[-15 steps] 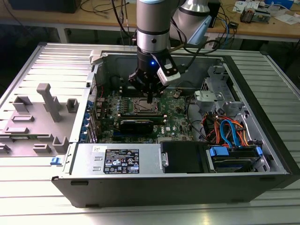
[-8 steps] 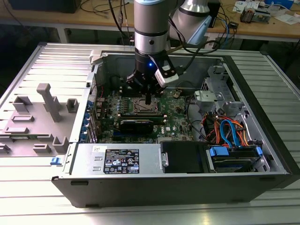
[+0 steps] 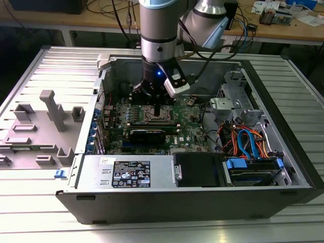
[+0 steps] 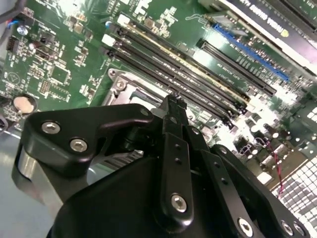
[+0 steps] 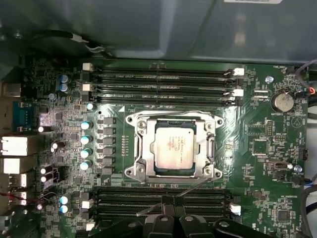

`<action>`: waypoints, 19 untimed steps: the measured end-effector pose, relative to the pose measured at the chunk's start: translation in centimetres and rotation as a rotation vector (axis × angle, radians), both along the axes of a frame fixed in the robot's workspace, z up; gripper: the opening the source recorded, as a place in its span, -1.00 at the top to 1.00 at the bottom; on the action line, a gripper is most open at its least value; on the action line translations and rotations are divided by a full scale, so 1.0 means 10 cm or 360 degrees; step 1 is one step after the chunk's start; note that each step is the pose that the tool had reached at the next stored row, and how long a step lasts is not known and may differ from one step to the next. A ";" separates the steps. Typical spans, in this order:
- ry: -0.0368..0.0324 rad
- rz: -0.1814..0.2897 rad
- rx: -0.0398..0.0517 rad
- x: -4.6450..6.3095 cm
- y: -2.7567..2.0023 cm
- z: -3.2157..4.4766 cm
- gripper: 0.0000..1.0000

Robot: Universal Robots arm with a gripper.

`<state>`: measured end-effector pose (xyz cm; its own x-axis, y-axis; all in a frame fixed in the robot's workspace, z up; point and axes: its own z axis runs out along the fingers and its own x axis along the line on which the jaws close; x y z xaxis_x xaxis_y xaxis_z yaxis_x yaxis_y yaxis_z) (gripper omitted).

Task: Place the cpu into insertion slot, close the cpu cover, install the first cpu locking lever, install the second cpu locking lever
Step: 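Install the second cpu locking lever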

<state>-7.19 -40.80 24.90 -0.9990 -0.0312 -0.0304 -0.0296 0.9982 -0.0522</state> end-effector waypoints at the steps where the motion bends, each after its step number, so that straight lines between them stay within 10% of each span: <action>1: 0.0000 0.0006 0.0000 -0.02 -0.025 -0.006 0.79; 19: -0.0001 0.0061 0.0082 -0.19 -0.145 -0.137 0.79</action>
<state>-9.04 -42.25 23.53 -0.9971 -0.0677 -0.0336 -0.0677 0.9977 -0.0005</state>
